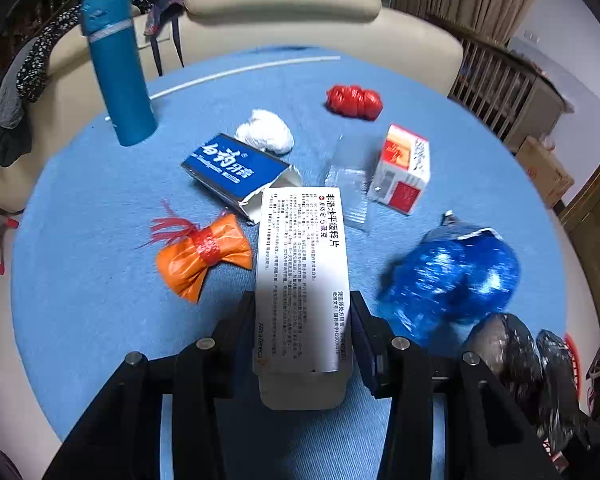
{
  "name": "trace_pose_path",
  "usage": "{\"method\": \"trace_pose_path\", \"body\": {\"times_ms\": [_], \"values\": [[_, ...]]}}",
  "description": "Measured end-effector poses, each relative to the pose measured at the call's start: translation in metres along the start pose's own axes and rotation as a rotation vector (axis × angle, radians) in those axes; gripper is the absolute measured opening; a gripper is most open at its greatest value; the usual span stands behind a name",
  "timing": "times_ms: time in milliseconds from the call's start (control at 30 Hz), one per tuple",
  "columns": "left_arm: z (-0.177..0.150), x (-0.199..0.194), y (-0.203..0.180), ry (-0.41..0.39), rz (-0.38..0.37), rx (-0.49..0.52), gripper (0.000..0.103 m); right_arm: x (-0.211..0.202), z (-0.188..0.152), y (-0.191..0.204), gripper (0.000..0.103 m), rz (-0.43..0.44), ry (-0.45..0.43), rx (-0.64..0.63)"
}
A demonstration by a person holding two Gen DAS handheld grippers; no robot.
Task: Collect trash
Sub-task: 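Grasp the black plastic bag with the right tool while the left tool grasps the white box, then carry both items to the red basket and open both tools to drop them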
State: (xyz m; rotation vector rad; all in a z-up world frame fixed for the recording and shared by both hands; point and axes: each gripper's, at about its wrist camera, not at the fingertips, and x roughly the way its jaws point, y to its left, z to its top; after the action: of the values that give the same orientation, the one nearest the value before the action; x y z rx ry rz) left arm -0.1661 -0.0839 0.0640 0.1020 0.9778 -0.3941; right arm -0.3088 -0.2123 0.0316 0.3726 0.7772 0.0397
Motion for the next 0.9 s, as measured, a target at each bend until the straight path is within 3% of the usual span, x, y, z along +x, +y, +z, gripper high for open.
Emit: {"method": "trace_pose_path", "body": {"times_ms": [333, 900], "values": [[-0.027, -0.039, -0.048, -0.057, -0.117, 0.103, 0.047, -0.057, -0.008, -0.022, 0.04, -0.082, -0.106, 0.073], [-0.046, -0.08, -0.16, -0.103, -0.27, 0.326, 0.047, -0.179, -0.05, -0.139, 0.04, -0.327, -0.256, 0.264]]}}
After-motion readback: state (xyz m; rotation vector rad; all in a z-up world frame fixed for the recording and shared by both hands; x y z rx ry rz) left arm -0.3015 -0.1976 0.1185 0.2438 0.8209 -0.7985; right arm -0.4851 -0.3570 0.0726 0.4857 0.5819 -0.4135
